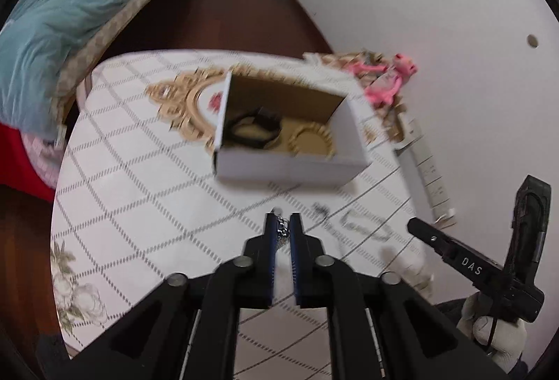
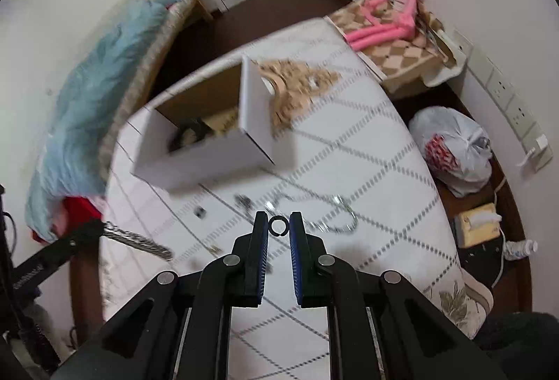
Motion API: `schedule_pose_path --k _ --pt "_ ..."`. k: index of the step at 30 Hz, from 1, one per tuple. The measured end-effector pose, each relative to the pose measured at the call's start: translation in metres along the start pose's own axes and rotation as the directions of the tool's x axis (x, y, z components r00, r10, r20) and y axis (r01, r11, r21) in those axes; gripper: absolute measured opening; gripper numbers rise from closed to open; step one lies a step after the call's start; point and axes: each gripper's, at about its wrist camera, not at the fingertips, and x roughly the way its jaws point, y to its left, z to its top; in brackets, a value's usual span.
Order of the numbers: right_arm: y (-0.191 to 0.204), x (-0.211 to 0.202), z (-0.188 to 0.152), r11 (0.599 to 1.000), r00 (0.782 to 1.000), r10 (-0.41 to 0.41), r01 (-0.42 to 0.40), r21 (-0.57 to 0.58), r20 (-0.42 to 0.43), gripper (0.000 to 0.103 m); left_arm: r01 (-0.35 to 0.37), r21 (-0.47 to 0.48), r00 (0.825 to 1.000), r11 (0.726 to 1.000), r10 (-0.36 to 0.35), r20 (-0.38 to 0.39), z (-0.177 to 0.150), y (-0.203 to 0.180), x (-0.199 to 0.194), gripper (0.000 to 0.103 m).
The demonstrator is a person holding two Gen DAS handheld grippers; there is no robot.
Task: Organize jewelry
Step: 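Lower the chain bracelet and black ring into the box and open both grippers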
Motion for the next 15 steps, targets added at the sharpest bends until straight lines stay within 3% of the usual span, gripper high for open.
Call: schedule_pose_path --k 6,11,13,14,15 --pt "0.026 -0.008 0.044 0.997 0.997 0.074 -0.074 -0.028 0.023 0.013 0.034 0.027 0.997 0.999 -0.035 0.07 0.048 -0.015 -0.017 0.002" --pt "0.05 -0.008 0.068 0.993 0.996 0.081 -0.077 -0.085 0.045 0.013 -0.017 0.018 0.997 1.0 0.016 0.074 0.063 -0.003 -0.016 0.008" --pt "0.05 -0.006 0.066 0.993 0.996 0.077 -0.073 -0.089 0.043 0.013 -0.047 -0.014 0.999 0.999 0.048 0.022 0.053 0.012 -0.001 0.022" --pt "0.047 -0.002 0.061 0.994 0.996 0.08 -0.077 -0.081 0.034 0.013 -0.056 -0.026 0.998 0.998 0.056 0.0 0.047 0.018 0.007 0.042" --pt "0.044 0.002 0.054 0.995 0.997 0.068 -0.066 -0.078 0.027 0.013 -0.065 -0.048 0.998 0.997 0.064 -0.027 0.037 0.026 0.02 0.053"
